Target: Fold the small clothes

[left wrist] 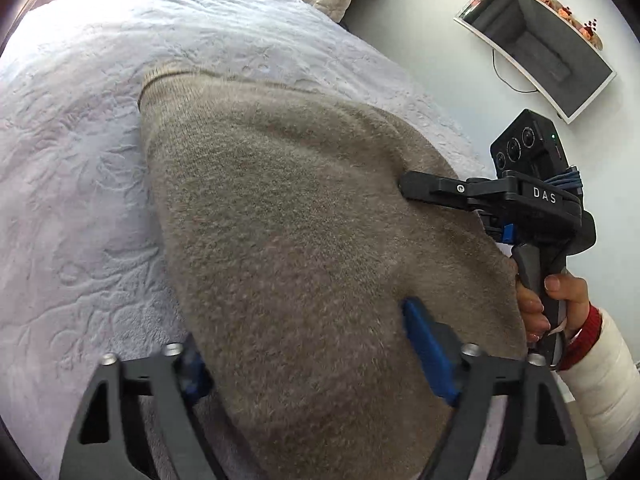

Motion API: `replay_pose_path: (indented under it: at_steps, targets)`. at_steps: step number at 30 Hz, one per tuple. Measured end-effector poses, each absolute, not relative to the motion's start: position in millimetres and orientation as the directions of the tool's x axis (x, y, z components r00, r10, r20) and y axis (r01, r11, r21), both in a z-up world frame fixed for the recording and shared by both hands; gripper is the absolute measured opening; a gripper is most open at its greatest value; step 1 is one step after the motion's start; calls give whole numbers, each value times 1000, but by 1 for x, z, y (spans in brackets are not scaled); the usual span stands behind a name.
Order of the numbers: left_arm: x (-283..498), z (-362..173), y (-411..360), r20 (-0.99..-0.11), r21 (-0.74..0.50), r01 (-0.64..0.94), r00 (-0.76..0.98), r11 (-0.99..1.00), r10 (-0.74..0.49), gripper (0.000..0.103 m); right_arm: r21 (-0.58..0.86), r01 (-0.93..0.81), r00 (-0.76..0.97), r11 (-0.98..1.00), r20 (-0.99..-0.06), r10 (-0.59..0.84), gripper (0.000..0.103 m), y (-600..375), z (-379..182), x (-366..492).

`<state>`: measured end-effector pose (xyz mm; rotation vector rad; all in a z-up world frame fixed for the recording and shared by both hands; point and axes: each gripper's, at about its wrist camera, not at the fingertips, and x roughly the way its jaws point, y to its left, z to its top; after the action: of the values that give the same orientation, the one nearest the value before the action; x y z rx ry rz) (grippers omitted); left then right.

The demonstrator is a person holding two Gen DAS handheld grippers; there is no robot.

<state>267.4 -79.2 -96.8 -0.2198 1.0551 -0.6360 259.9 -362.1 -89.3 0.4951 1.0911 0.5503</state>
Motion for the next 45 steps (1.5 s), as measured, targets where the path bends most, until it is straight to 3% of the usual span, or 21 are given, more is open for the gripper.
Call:
replay_pose_path:
  at_steps: [2,4,18,27,31,33,35,38,39,41,45]
  targets:
    - [264,-88,-73,-730,-472,379,339,796,-594,61,652,-175,369,738,-651,663,47,-365,-82,254]
    - [259,-79,-67,-716,-490,374,342,788,-608,58,683,-179,382,708,-615,690,46,-363,-71,246]
    - [126,6,22,-688,-424,390,448,817,-571,58,728,-288,315,622,-541,780,46,-270,-9,147]
    - [47,-10,88,-743,-379,317,456,870,-490,58,765,-294,223,572,-527,820,46,-200,-51,83]
    - [39,-41,101,-785,-345,267,442,900,-433,58,739,-263,204,620,-586,784,46,-185,-87,74]
    - [39,-62,107,-820,-294,217,443,931,-362,67,680,-260,205,686,-655,727,46,-177,-104,72]
    - [35,-68,118,-807,-299,183,476,937,-350,81,609,-269,234,746,-711,664,50,-174,-114,71]
    - [29,-64,127,-798,-287,164,504,944,-330,84,496,-310,282,811,-767,576,64,-174,-112,62]
    - [26,-62,125,-799,-276,160,510,948,-319,85,462,-318,292,828,-783,549,65,-175,-111,61]
    - [22,-59,126,-804,-236,135,530,962,-271,96,442,-307,299,843,-796,526,67,-180,-109,58]
    - [6,-51,126,-801,-202,94,557,975,-219,97,427,-257,325,867,-807,493,69,-199,-109,48]
